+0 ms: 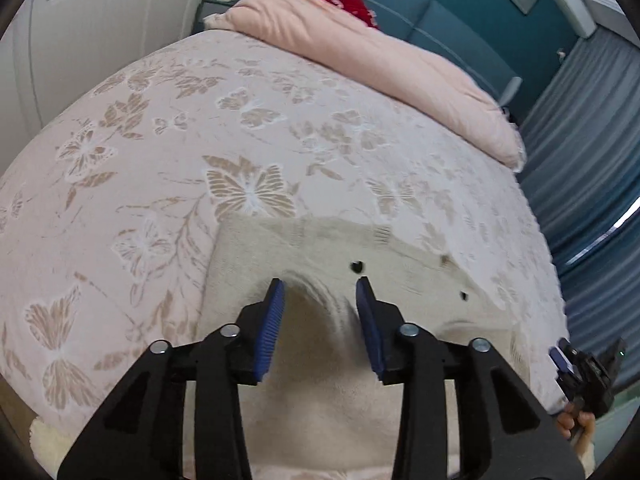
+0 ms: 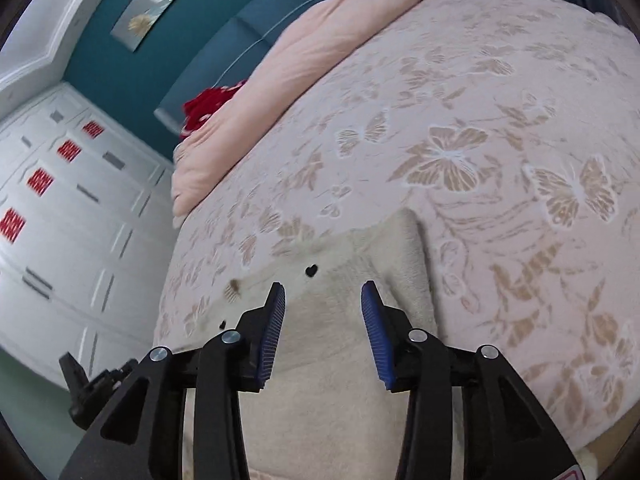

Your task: Fold small clothes

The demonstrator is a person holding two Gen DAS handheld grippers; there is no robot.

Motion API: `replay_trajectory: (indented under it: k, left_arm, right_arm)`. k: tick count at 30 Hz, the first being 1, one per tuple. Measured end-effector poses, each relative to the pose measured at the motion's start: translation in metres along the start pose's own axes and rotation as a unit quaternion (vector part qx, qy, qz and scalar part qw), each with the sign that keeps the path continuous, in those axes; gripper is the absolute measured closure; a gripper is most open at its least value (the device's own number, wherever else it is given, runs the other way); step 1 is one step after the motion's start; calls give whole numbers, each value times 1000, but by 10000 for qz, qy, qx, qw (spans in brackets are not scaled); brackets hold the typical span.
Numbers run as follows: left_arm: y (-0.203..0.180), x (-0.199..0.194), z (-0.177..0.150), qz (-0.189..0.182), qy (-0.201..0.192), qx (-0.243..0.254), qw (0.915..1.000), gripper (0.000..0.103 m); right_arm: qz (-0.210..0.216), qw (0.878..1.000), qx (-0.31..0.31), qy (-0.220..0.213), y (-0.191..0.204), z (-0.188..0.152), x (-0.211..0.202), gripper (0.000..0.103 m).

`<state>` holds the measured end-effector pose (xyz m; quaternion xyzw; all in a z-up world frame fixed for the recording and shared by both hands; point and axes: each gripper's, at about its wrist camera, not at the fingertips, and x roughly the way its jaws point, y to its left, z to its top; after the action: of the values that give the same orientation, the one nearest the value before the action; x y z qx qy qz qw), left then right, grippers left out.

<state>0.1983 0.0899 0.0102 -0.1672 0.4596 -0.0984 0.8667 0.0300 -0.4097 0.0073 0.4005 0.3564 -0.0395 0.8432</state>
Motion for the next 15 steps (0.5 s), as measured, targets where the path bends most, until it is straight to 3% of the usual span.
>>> replay_trajectory:
  k: [2, 4, 5, 9, 13, 15]
  left_arm:
    - [10, 10, 3, 139, 48, -59, 9999, 52]
    - [20, 9, -1, -17, 12, 25, 10000, 29]
    - [23, 11, -2, -14, 21, 103, 9999, 15]
    - [28, 40, -8, -15, 395, 277, 9988, 13]
    - [20, 76, -14, 13, 634, 408, 9972, 14]
    - [13, 89, -18, 100, 749, 565, 9955, 29]
  right_arm:
    - [-222, 9996, -87, -136, -2, -2, 1, 52]
    - [-458, 9981, -367, -202, -4, -6, 2, 37]
    - [-542, 9972, -493, -152, -6, -9, 5, 36]
    - [-1089, 9884, -998, 346, -8, -11, 39, 36]
    - [-1256, 9838, -1131, 601, -8, -13, 73, 36]
    - [-1147, 9847, -1124, 681, -5, -14, 83, 36]
